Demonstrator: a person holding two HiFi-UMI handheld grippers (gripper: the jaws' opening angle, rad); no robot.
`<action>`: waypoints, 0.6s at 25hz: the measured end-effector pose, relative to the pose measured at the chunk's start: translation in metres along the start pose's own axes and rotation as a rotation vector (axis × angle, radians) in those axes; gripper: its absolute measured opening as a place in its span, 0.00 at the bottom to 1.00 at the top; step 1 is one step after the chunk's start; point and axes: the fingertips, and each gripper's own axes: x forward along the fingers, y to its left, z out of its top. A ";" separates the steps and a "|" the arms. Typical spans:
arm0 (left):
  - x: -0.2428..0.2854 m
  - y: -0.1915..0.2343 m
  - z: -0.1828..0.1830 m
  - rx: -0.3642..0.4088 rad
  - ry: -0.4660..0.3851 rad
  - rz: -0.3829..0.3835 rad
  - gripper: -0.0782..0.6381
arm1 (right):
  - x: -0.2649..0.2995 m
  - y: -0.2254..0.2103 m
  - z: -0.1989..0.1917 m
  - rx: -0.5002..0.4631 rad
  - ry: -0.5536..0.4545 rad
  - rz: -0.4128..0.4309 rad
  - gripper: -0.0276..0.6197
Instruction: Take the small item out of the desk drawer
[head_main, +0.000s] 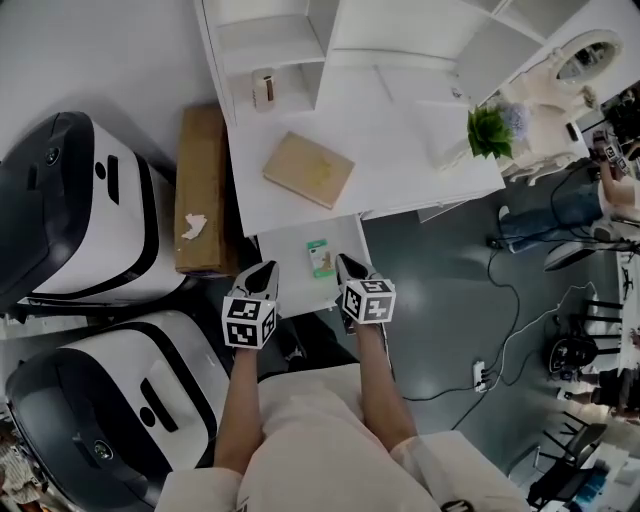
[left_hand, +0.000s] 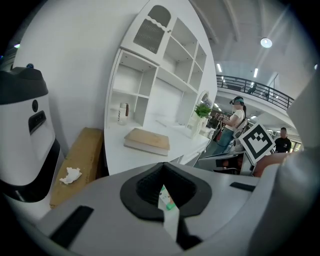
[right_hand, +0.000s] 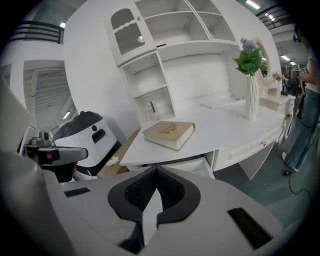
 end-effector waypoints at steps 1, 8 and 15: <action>0.006 0.004 0.000 -0.004 0.005 0.002 0.13 | 0.007 -0.003 -0.001 0.006 0.008 -0.001 0.08; 0.042 0.023 -0.011 -0.044 0.070 -0.001 0.13 | 0.050 -0.023 -0.019 0.020 0.091 -0.042 0.08; 0.072 0.041 -0.009 -0.084 0.086 0.001 0.13 | 0.087 -0.032 -0.047 -0.005 0.213 -0.048 0.08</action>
